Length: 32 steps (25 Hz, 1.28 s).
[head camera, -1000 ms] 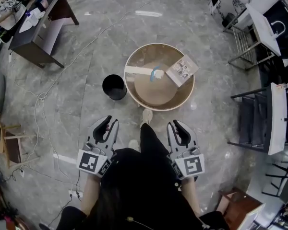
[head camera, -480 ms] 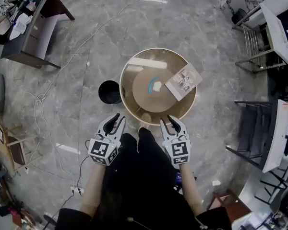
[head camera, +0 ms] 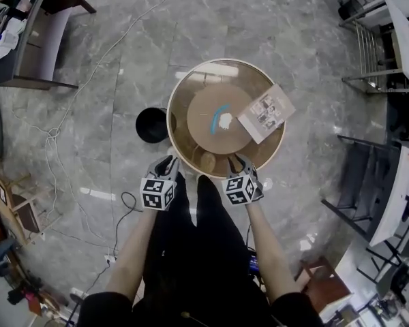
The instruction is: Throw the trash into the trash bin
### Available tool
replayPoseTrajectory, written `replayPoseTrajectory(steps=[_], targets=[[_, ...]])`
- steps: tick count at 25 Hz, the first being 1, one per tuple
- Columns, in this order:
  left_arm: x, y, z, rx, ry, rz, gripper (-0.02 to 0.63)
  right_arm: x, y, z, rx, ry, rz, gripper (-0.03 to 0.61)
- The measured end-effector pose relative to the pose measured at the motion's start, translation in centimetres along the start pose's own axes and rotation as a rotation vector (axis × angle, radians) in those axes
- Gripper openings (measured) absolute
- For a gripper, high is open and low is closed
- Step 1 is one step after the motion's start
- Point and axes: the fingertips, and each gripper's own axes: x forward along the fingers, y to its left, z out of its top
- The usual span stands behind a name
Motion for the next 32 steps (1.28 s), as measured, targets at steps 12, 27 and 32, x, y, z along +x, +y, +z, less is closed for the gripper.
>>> replayPoseTrajectory(steps=[12,27,32], targets=[[6.1,4.9,-11.2,-0.198,0.455,-0.126,0.067,10.3,-2.3,-4.3,0.219,0.209,-0.025,0.095],[11.6,11.1,-8.3,-0.195,0.487,-0.144,0.067,20.5,-4.2,-5.8,0.302,0.42,0.01,0.008],[11.9,11.5,-8.1,-0.216,0.489,-0.145,0.064,19.2,-2.5,-3.6,0.316,0.385,0.013,0.006]])
